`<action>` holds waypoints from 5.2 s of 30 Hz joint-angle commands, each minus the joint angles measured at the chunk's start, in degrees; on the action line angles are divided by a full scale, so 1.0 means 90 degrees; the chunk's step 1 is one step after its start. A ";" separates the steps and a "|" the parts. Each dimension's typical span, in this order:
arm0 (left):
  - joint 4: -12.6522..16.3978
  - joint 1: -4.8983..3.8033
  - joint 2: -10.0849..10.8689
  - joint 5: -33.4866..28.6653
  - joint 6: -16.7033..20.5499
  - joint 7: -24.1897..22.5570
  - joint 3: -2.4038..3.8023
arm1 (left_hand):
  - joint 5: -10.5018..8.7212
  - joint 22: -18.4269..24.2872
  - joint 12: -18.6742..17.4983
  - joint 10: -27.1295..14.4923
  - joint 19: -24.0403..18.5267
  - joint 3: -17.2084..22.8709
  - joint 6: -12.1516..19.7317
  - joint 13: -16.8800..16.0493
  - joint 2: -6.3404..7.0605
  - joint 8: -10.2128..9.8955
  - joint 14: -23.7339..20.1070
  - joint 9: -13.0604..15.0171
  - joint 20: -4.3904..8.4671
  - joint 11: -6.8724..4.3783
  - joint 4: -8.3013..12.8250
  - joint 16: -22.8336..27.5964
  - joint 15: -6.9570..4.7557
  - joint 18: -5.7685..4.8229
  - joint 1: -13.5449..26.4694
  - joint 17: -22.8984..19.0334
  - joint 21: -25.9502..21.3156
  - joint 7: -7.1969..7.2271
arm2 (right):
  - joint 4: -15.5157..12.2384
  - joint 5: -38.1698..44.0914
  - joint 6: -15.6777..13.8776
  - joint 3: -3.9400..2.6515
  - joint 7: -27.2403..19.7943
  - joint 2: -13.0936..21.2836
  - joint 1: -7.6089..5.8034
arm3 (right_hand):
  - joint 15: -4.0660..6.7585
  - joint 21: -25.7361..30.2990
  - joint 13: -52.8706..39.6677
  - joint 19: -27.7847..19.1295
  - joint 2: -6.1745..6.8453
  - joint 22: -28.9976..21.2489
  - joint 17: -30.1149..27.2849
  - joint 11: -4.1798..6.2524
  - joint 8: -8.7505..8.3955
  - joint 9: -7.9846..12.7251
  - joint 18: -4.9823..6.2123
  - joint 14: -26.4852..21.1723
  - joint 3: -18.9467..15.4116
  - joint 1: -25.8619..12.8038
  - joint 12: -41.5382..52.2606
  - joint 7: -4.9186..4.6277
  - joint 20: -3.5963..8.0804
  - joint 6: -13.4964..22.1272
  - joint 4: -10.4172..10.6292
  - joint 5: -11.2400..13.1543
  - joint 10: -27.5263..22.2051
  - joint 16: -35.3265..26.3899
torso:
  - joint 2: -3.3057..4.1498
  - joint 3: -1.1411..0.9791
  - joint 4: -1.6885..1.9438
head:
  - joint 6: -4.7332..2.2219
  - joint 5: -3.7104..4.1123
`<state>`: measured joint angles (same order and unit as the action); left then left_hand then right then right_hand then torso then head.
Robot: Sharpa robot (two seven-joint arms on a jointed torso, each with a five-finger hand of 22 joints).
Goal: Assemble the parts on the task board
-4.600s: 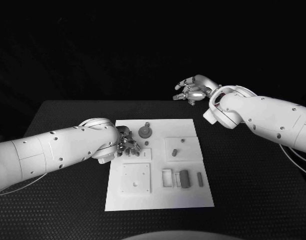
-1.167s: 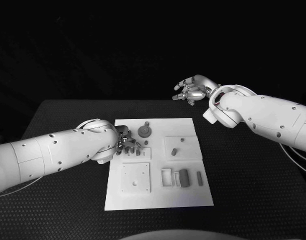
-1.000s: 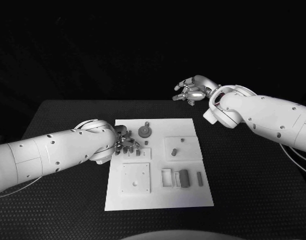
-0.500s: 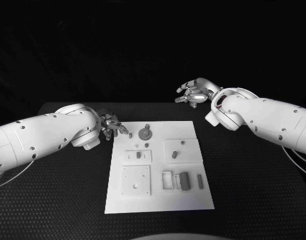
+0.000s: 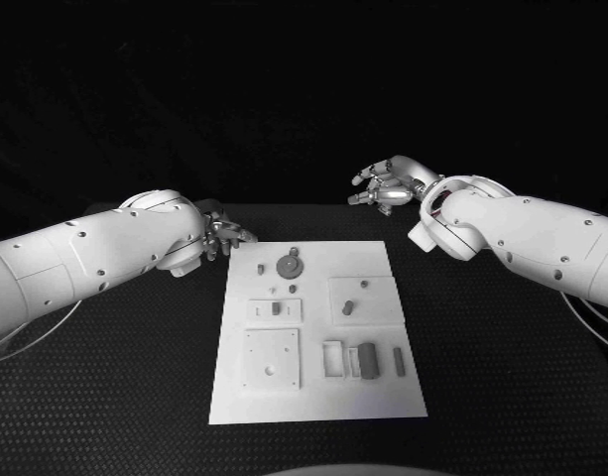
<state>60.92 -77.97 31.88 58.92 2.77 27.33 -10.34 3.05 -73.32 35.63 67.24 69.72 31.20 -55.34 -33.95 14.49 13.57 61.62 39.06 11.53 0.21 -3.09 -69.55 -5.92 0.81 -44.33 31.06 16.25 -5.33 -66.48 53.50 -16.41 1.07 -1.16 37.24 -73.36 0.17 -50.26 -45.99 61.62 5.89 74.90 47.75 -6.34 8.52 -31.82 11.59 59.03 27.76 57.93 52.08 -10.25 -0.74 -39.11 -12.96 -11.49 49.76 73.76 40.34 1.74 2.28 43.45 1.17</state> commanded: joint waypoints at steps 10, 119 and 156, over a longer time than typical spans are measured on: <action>-0.0884 0.0174 -0.0666 0.0391 -0.0855 -0.0119 -0.0009 | -0.0012 -0.0084 0.0000 -0.0014 0.0032 -0.0136 0.0285 -0.0021 0.0014 -0.0078 -0.0003 -0.0061 -0.0057 0.0059 -0.0183 -0.0032 0.0060 0.0094 -0.0036 0.0018 -0.0015 -0.0203 | -0.0009 0.0004 0.0080 -0.0003 -0.0048 -0.0030 0.0000 | -0.0007 0.0037 0.0012 -0.0015 -0.0008 0.0111 -0.0010 0.0018 0.0038 0.0008 0.0379 -0.0042 0.0002 -0.0034 0.0042 -0.0271 0.0026 0.0008 0.0021 -0.0017 -0.0043 0.0037 | 0.0036 0.0004 -0.0062 | 0.0007 -0.0018; -0.1257 0.0385 -0.0873 -0.0639 -0.1044 -0.0386 -0.0033 | 0.0477 -0.0326 -0.0095 0.0545 0.0472 -0.0110 -0.0732 0.0074 -0.1842 0.0483 0.0375 -0.0315 0.0154 -0.0222 0.1577 -0.0304 -0.0196 -0.0029 -0.1351 -0.0008 0.0018 0.0117 | -0.0002 0.0000 0.0117 -0.0003 -0.0006 -0.0091 -0.0001 | -0.0008 0.0040 0.0061 -0.0015 -0.0050 0.0111 -0.0037 0.0018 0.0062 0.0025 0.0379 -0.0048 -0.0008 -0.0069 0.0098 -0.0271 0.0023 0.0012 0.0049 -0.0018 -0.0057 0.0055 | 0.0059 -0.0005 -0.0066 | 0.0076 0.0063; 0.1954 0.0274 0.0847 -0.0332 -0.0023 0.0247 -0.0367 | 0.1227 -0.0325 -0.0144 0.0814 0.0648 0.0024 -0.0912 0.0016 -0.1774 0.0547 0.0568 -0.0223 0.0252 -0.0315 0.1791 -0.0398 -0.0294 -0.0054 -0.1159 0.0058 0.0172 0.0205 | 0.0145 -0.0004 0.0162 -0.0002 -0.0003 -0.0081 0.0036 | -0.0006 0.0041 0.0079 -0.0015 -0.0065 0.0111 -0.0047 0.0020 0.0074 0.0030 0.0379 -0.0051 -0.0008 -0.0077 0.0120 -0.0269 0.0023 0.0007 0.0057 -0.0019 -0.0062 0.0062 | 0.0038 0.0005 0.0052 | 0.0064 0.0000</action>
<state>78.29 -75.48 39.79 55.67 1.86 28.45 -13.74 13.92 -74.90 34.54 73.11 74.79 30.04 -62.66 -33.71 -1.56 17.60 65.64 35.25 13.10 -1.58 11.55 -72.79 -7.28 0.80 -55.21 31.49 17.58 -3.17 -65.11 53.44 -15.72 1.08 -0.99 36.46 -73.06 0.10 -50.26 -45.37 61.40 5.49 74.90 47.40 -6.13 8.98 -31.64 11.69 58.97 27.60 57.53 52.96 -10.13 -0.96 -39.03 -12.80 -11.49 49.56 73.99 40.64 1.88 2.84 43.99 1.32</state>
